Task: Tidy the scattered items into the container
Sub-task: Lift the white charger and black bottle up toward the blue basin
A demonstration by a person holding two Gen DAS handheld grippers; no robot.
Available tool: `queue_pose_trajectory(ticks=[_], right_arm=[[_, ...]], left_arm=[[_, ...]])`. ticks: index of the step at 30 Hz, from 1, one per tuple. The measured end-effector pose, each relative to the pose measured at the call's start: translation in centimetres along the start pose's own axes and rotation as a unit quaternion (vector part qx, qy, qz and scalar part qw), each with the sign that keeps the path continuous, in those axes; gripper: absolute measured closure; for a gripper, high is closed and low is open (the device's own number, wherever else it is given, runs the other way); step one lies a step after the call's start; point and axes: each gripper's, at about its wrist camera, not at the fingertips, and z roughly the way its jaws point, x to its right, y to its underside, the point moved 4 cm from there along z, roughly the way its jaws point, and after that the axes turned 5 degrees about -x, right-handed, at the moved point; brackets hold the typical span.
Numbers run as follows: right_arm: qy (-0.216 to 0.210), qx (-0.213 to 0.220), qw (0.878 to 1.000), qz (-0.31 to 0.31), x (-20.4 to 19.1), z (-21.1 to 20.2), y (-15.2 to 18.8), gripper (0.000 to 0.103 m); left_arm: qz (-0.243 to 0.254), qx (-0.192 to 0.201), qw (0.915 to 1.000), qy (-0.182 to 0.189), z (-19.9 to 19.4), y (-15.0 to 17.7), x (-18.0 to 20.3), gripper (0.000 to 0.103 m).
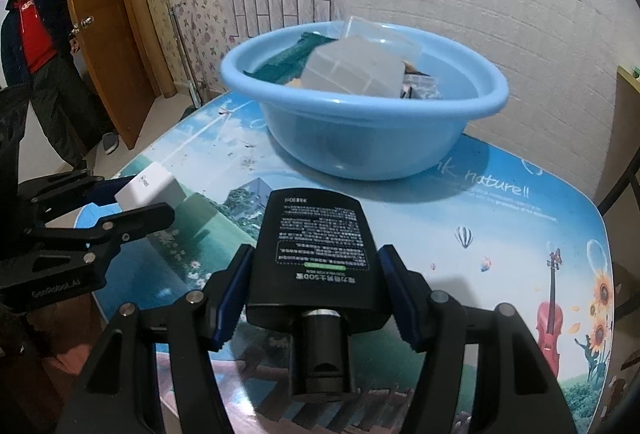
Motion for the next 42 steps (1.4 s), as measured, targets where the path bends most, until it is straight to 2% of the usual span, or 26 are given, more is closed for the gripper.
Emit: queue_pose_trajectory(ticks=[22, 30, 37, 42], right_arm=[[-0.011, 0.012, 1.0, -0.007, -0.6, -1.2, -0.4, 0.041], [-0.026, 0.029, 0.999, -0.035, -2.1, -2.6, -0.9, 0.041], [-0.028, 0.022, 0.999, -0.032, -2.2, -2.1, -0.7, 0.041], [-0.028, 0.019, 0.999, -0.024, -1.8, -2.0, -0.7, 0.041]], left_arm=[[-0.008, 0.011, 0.9999, 0.004, -0.9, -0.9, -0.2, 0.062], [-0.014, 0.04, 0.9991, 0.002, -3.0, -2.2, -0.8, 0.065], [-0.017, 0.016, 0.9997, 0.011, -1.5, -1.3, -0.8, 0.065], [-0.018, 0.015, 0.9997, 0.012, -1.4, -1.1, -0.8, 0.065]])
